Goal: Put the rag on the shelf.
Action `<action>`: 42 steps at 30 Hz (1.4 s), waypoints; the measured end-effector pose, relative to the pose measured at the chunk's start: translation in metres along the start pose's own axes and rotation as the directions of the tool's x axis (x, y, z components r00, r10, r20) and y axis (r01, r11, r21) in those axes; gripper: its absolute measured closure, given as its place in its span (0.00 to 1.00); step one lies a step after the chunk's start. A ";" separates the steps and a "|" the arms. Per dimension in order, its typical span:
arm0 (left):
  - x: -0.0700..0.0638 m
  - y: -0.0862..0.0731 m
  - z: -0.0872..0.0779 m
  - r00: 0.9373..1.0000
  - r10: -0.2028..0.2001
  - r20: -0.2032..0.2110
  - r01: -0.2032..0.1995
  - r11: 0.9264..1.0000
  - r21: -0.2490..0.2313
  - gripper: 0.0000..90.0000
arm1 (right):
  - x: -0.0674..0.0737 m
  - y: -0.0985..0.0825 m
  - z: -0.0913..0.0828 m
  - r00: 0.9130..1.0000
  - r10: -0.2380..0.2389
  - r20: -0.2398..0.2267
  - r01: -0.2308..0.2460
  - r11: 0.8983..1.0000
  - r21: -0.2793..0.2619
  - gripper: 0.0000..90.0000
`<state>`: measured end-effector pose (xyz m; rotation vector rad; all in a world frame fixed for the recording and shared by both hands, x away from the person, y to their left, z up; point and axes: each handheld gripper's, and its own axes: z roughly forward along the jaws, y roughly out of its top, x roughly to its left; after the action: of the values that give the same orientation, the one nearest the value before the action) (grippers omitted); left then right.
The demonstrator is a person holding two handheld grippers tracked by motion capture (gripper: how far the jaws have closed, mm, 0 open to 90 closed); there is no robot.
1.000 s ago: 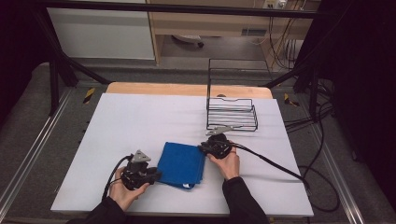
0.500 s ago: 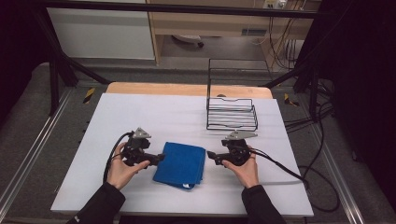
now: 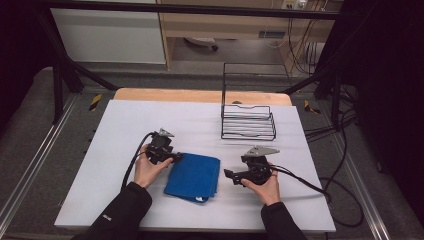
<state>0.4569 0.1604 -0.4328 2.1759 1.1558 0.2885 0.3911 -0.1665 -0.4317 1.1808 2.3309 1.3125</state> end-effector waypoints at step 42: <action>-0.005 -0.009 0.008 0.998 0.036 0.055 -0.034 0.999 -0.030 0.93 | 0.009 0.020 0.069 0.993 0.101 0.053 -0.106 0.990 0.094 0.70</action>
<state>0.4520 0.1562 -0.4440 2.1668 1.0773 0.2564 0.4324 -0.1115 -0.4542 1.3643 2.3509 1.2010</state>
